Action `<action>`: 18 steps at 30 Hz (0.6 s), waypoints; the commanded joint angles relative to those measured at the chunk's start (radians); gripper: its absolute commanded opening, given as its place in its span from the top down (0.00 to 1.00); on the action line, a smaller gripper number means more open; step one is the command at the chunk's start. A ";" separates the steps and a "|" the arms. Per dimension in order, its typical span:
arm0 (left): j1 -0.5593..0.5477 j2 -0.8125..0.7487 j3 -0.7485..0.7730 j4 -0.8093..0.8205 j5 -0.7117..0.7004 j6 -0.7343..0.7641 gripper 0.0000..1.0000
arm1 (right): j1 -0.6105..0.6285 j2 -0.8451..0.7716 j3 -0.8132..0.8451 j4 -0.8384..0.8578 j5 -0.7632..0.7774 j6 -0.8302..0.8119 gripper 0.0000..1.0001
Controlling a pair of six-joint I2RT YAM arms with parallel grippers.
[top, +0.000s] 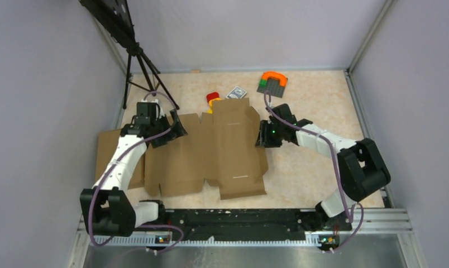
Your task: Fold the paper box
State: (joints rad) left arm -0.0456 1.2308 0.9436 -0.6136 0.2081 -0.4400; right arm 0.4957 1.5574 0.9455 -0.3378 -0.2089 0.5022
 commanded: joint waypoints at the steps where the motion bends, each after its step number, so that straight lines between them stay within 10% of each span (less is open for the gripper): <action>1: 0.035 -0.066 0.076 -0.161 -0.153 0.030 0.01 | 0.014 0.032 0.045 0.006 0.016 -0.041 0.58; 6: 0.074 -0.179 0.064 -0.271 -0.163 0.036 0.01 | 0.015 0.079 0.055 0.006 0.029 -0.053 0.65; 10: 0.075 -0.228 0.035 -0.304 -0.137 0.019 0.01 | 0.013 0.077 0.069 -0.032 0.097 -0.066 1.00; 18: 0.100 -0.190 -0.006 -0.240 -0.067 0.047 0.01 | -0.135 0.000 0.016 -0.103 0.105 -0.127 1.00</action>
State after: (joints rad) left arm 0.0368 1.0039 0.9569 -0.8986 0.0891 -0.4168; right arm 0.4419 1.6184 0.9699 -0.4118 -0.1215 0.4225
